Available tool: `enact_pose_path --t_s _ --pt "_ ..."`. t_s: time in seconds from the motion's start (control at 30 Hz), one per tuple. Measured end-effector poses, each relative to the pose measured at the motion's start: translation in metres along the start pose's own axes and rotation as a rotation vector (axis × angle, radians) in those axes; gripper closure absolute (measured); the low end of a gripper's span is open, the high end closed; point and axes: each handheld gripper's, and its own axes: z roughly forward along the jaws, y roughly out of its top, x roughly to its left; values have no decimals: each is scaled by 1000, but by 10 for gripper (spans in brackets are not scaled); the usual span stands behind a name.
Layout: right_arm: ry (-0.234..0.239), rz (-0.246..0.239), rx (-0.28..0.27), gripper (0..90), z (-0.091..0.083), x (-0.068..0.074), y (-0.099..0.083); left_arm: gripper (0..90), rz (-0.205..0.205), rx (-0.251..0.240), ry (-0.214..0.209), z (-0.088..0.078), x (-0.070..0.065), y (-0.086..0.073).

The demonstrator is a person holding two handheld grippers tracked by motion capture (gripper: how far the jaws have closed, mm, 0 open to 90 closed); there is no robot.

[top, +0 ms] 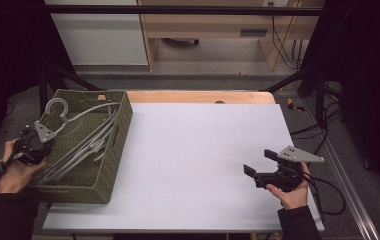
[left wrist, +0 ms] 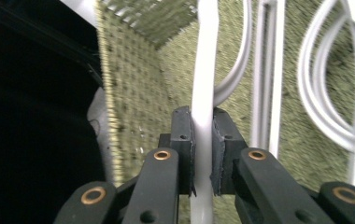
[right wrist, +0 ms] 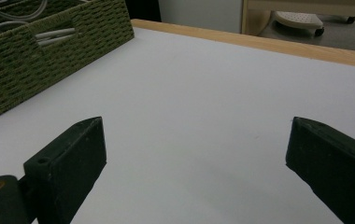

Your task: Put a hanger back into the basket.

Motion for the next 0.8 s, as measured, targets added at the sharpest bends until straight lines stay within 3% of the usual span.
enact_pose_path --t_s 0.13,0.27,0.4,0.47,0.57,0.63,0.73,0.8 --pt "4 -3 5 55 1 0 0 804 -25 -14 -57 -4 0 -5" --pt "7 -1 5 55 1 1 0 789 -22 -34 -123 -11 -3 -4" --pt "5 -1 3 55 1 1 0 775 -5 -4 -170 -15 -12 -1" --pt "7 -1 3 55 1 1 0 767 -17 18 -206 -14 -16 0" --pt "7 -1 3 55 1 1 0 750 -16 59 -224 -12 -21 1" --pt "9 1 4 54 1 1 0 718 -32 59 -248 -13 -23 1" --pt "10 1 6 53 2 2 0 662 -68 26 -273 -18 -23 3" --pt "10 1 5 53 2 2 0 643 -82 -19 -265 -25 -23 4"
